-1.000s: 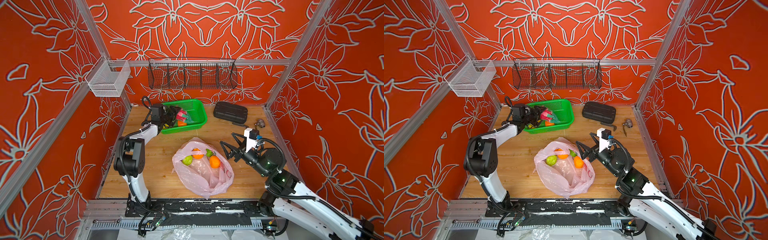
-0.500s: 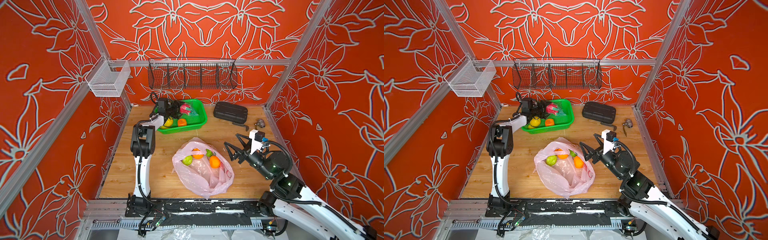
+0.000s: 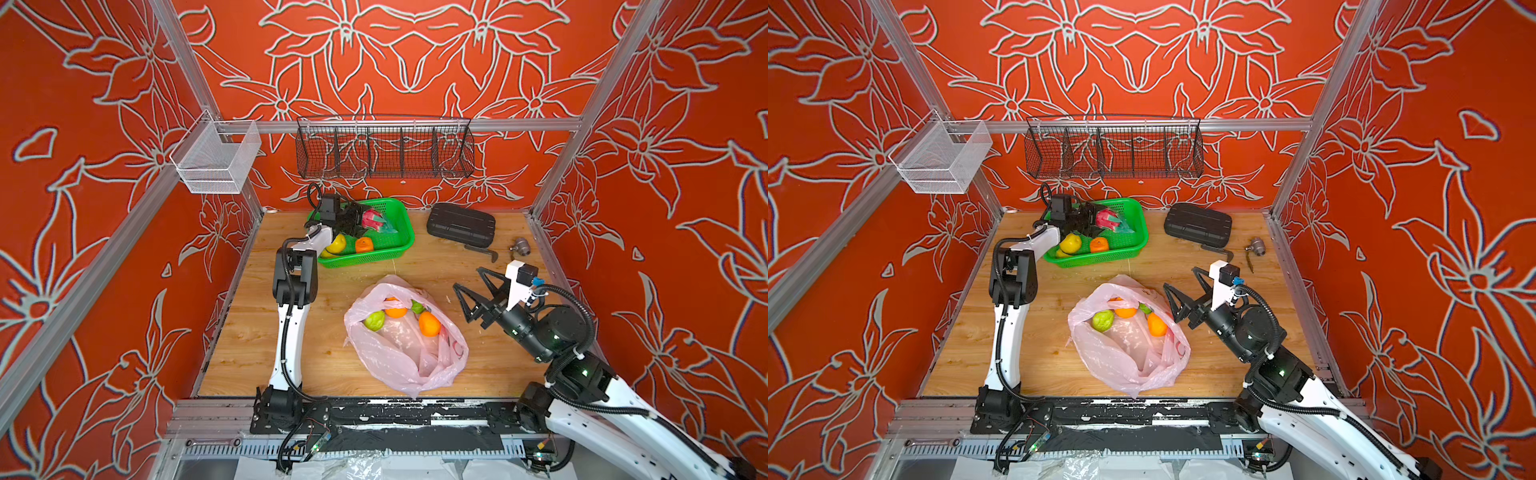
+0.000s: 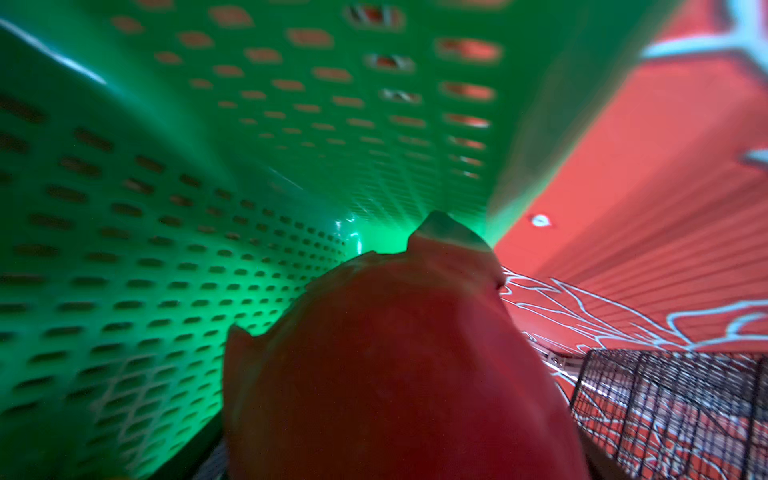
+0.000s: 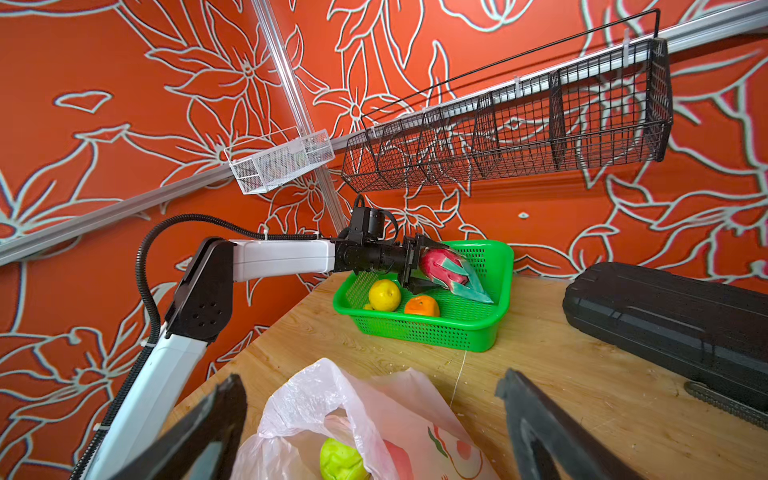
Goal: Untie the knot of the plastic bag and take out the fruit
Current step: 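Lower the dragon fruit into the green basket and open the left gripper, then move both grippers back over the pink bag opening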
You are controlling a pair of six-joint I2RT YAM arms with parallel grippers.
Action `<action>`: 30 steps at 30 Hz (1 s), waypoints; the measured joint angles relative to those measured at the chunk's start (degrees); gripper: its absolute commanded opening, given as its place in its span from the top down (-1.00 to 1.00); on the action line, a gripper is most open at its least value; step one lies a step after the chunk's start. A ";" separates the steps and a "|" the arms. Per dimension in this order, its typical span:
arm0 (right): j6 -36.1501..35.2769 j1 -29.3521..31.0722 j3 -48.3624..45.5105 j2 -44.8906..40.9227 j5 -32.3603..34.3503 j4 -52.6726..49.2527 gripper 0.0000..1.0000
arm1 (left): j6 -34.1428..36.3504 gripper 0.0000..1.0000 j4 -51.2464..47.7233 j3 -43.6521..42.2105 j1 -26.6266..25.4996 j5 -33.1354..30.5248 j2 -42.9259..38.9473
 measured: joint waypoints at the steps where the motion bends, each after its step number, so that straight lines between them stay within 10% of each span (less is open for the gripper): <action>1: 0.00 0.00 0.00 -0.02 0.00 0.00 -0.94 | 0.15 -0.61 -0.63 0.42 0.00 -0.02 0.26; 7: 0.02 0.00 0.00 -0.07 0.00 0.00 -0.94 | 1.03 -0.97 -3.17 1.29 0.00 -0.35 0.37; 30: 0.26 0.00 0.00 -0.07 -0.04 0.00 -0.94 | 5.84 -0.96 2.64 -21.38 0.00 -4.04 -25.81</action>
